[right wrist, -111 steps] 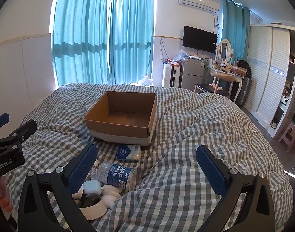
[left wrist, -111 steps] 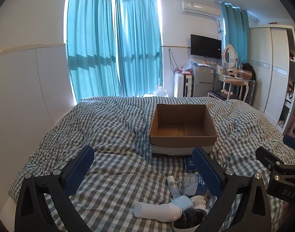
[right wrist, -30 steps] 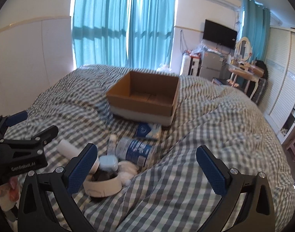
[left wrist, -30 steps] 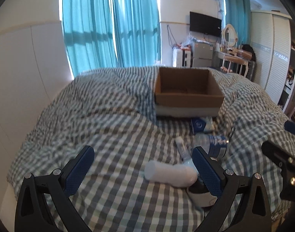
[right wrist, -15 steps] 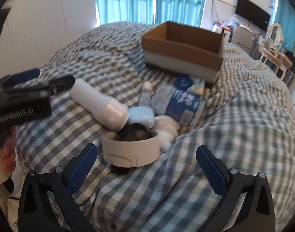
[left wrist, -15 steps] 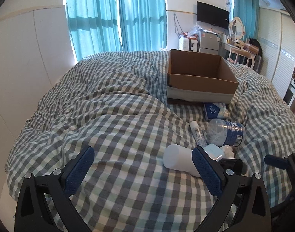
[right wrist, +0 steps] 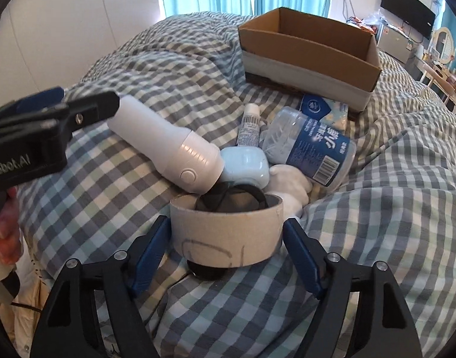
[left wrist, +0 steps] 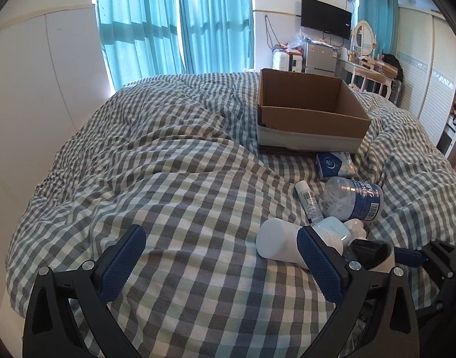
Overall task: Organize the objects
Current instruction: 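Grasp the white foam cylinder with the left gripper while the right grasps the black round object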
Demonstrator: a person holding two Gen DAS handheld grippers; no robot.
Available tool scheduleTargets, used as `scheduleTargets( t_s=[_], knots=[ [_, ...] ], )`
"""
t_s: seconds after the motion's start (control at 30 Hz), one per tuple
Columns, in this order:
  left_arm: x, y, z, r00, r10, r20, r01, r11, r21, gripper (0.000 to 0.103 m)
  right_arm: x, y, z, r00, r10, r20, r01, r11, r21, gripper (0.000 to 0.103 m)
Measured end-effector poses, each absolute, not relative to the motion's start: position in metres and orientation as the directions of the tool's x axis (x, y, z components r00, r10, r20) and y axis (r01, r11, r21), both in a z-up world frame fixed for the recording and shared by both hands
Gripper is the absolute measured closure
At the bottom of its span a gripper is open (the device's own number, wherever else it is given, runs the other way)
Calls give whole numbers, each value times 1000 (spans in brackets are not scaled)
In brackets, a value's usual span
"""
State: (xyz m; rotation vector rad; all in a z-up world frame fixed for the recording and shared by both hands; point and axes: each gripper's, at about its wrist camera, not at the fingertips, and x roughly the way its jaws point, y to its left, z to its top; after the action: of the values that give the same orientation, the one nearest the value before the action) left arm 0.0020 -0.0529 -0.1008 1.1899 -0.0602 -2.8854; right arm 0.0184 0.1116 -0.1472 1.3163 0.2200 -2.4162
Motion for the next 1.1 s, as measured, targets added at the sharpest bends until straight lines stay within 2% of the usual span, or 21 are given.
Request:
scheduleTargets(
  t_s=[0.43,0.57,0.7,0.83,0.97,1.1],
  knots=[
    [3,-18,-114,-680,32,-732,-113,-992,61,0,15,155,-77,-695,-217,-685,276,-961,25,27],
    [-1,3,-123,-669,43,-742,-162,-983,89,0,8,172,-79,-688,-263,-677,244,-962,125,27],
    [-7,21,-135,-654,42,-755,-205,-971,124,0,5,182,-79,-688,-269,-674,223,-962,156,26],
    [-22,30,-150,-624,-17,-781,-194,-965,175,0,4,191,-75,-697,-284,-659,218,-959,184,27],
    [-35,32,-154,-610,-1,-792,-205,-966,159,0,1,197,-73,-706,-263,-658,200,-965,171,27],
    [-37,30,-157,-598,35,-801,-230,-964,129,8,0,200,-78,-696,-252,-672,200,-967,156,27]
  ],
)
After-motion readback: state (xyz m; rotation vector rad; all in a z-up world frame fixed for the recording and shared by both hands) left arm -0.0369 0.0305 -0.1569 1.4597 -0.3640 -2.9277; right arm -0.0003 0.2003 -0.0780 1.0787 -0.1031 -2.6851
